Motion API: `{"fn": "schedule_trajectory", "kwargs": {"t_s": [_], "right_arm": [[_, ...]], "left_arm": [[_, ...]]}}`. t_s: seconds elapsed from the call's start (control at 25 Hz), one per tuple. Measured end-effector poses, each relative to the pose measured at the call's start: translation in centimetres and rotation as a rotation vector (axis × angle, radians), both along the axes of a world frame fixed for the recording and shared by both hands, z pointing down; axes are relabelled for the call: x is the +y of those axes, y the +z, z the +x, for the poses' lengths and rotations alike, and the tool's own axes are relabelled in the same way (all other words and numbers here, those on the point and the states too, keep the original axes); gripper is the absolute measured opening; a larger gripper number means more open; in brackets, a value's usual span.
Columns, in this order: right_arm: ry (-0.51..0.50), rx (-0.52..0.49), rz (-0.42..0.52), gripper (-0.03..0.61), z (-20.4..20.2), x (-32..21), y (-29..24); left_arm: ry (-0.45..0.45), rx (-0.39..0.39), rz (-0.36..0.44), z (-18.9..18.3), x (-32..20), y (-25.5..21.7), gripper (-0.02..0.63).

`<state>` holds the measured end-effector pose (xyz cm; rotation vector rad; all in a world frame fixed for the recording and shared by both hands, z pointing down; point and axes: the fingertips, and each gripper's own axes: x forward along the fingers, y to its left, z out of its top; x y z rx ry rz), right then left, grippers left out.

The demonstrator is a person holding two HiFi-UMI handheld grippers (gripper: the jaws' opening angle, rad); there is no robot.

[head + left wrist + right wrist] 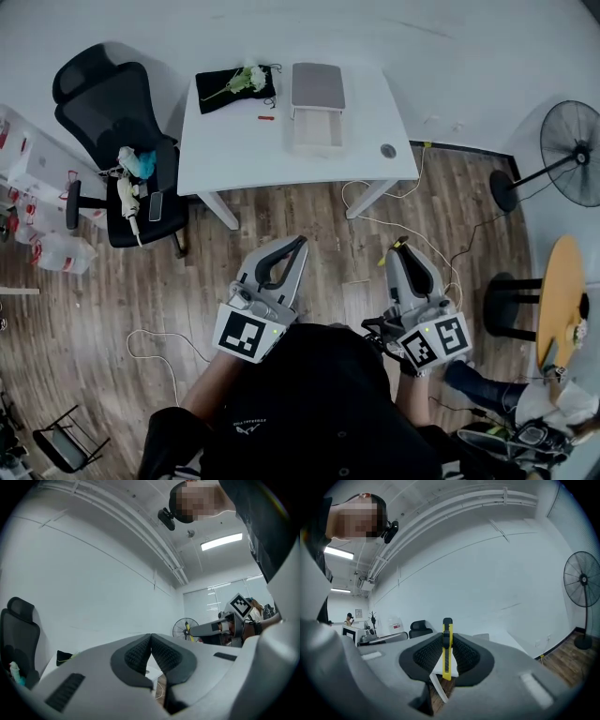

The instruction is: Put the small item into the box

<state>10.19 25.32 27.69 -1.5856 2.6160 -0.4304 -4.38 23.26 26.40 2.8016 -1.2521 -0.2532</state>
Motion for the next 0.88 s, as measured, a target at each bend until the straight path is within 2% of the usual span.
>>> {"fn": "schedule_trajectory", "kwargs": {"t_s": [0.24,0.48,0.88], "right_arm": [[-0.004,0.009,-0.003,0.069,-2.8,-2.1,0.1],[0.003,0.003,-0.024,0.069,-2.7,-4.6,0.5],[-0.082,-0.04,-0.031,0.069,-3.3,-12.4,1.5]], "left_arm": [[-0.004,0.008,-0.013,-2.8,-2.0,0.4,0.005],[-0.018,0.013,-0.02,-3.6,-4.2,0.6,0.005],[-0.132,-0.017,-0.044,-5.5,-9.5,1.8,0.005]]}}
